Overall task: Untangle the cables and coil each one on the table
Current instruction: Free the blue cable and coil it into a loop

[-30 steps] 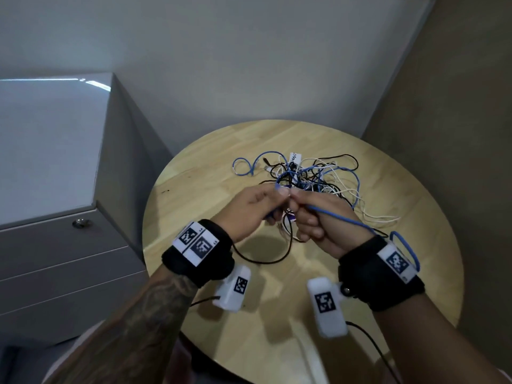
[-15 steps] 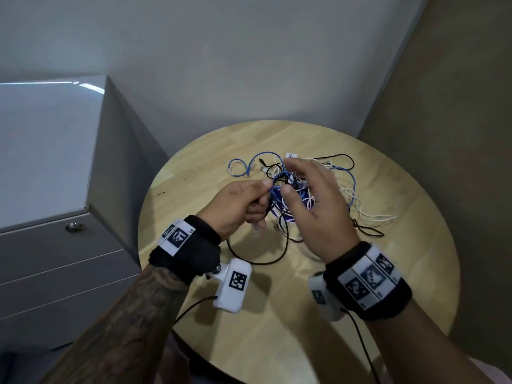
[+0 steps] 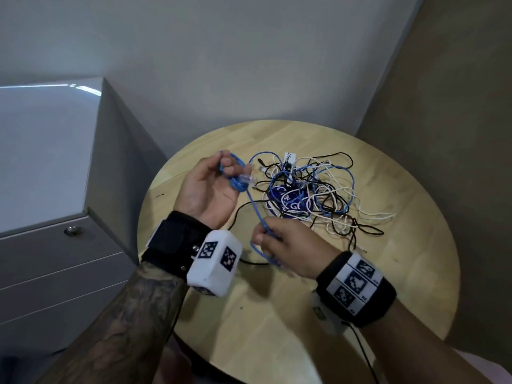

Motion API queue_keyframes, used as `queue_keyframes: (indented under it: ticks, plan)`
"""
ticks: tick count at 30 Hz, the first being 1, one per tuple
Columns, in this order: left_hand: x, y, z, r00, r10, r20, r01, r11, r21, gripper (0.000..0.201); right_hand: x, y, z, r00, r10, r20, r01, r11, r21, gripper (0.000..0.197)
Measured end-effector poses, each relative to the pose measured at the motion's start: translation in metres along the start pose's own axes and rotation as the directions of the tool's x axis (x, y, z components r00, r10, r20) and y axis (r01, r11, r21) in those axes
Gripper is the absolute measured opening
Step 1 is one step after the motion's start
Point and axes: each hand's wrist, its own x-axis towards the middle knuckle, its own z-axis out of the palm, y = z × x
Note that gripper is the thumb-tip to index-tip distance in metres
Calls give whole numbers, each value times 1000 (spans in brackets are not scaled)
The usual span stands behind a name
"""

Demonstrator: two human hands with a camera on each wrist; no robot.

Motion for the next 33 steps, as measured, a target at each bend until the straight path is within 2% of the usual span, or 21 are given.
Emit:
queue_keyframes:
  ticks: [2, 4, 5, 7, 9, 10, 11, 13, 15, 17, 19, 21, 24, 27, 29, 33]
  plan:
    - [5, 2, -8, 991, 98, -88, -90, 991, 96, 19, -1, -6, 5, 999, -23, -31, 21, 998, -57, 17]
    - [7, -2, -14, 971, 207, -116, -170, 948, 267, 21, 0, -13, 7, 997, -62, -39, 54, 982, -180, 22]
    - [7, -5, -16, 958, 267, -102, -205, 891, 406, 21, 0, -17, 7, 994, -102, -39, 89, 966, -242, 22]
    - [5, -11, -17, 932, 359, -36, -230, 667, 709, 17, -1, -22, 3, 976, -202, -76, 168, 933, -319, 23]
    - [2, -15, -20, 941, 332, 65, -214, 435, 875, 14, -1, -23, -9, 955, -254, -156, 200, 935, -294, 23]
    - [1, -17, -21, 954, 282, 103, -206, 363, 909, 14, -1, -22, -18, 943, -257, -213, 204, 949, -242, 19]
    - [-1, -19, -21, 968, 214, 129, -194, 319, 928, 16, -1, -19, -28, 928, -259, -267, 210, 957, -198, 14]
    - [-7, -25, -16, 989, 21, 149, -149, 290, 945, 25, -2, -16, -42, 902, -261, -343, 209, 961, -183, 6]
    - [-14, -30, -7, 975, -180, 128, -72, 290, 954, 37, -3, -13, -49, 887, -256, -384, 195, 962, -190, 8]
    - [-19, -33, 3, 964, -250, 90, -11, 300, 954, 44, -4, -14, -54, 878, -235, -418, 197, 971, -133, 10]
    - [-20, -32, 8, 970, -233, 71, 19, 366, 931, 45, -5, -15, -60, 888, -129, -442, 176, 982, 66, 17]
    - [-18, -30, 7, 978, -201, 50, 47, 449, 892, 46, -4, -12, -64, 922, -2, -387, 87, 975, 203, 27]
    - [-16, -27, 4, 988, -154, -4, 96, 597, 796, 49, 0, -3, -57, 964, 13, -267, 27, 989, 147, 28]
    - [-13, -21, 5, 984, -176, -12, 142, 749, 647, 49, 1, -3, -50, 974, 32, -225, 31, 962, 272, 29]
    - [-13, -20, 6, 978, -210, 7, 167, 797, 581, 51, 2, -1, -51, 973, 72, -220, 17, 925, 380, 34]
    - [-17, -24, 9, 958, -286, 31, 233, 835, 499, 49, 5, -2, -45, 957, 79, -279, 41, 916, 400, 33]
